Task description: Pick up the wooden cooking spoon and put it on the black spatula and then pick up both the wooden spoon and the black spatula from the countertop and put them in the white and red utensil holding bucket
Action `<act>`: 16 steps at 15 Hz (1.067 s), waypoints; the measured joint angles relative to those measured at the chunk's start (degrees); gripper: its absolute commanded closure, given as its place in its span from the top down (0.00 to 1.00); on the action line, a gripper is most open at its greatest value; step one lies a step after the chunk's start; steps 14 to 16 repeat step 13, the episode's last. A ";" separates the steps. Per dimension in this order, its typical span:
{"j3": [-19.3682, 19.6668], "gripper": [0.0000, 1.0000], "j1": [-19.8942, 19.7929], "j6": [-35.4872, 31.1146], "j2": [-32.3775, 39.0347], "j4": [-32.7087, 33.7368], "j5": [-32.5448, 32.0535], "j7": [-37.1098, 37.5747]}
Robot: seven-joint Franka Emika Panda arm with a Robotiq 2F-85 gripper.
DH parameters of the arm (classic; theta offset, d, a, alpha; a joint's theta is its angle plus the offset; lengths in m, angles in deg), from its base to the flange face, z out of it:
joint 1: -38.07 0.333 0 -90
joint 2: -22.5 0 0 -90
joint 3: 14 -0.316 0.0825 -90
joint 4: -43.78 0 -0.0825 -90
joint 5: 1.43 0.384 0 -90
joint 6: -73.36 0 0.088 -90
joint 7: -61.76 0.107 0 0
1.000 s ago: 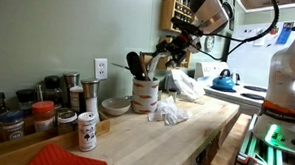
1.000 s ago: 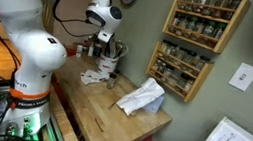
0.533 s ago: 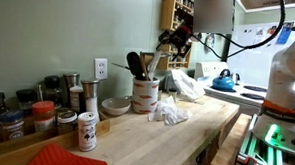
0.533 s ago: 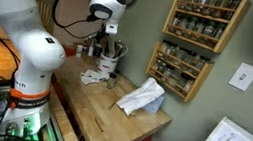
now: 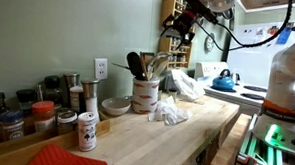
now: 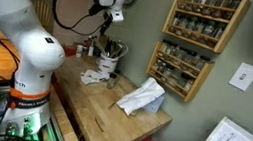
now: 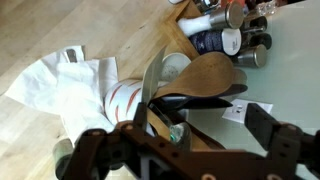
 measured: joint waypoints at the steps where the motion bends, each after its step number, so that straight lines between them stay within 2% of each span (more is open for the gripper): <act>1: 0.08 1.00 0.00 0.33 -0.83 0.22 -0.97 -1.28; 8: 0.12 1.00 -0.17 0.49 -5.66 1.13 -5.94 -6.60; 16: 0.14 1.00 -0.25 0.49 -7.06 1.16 -6.55 -7.43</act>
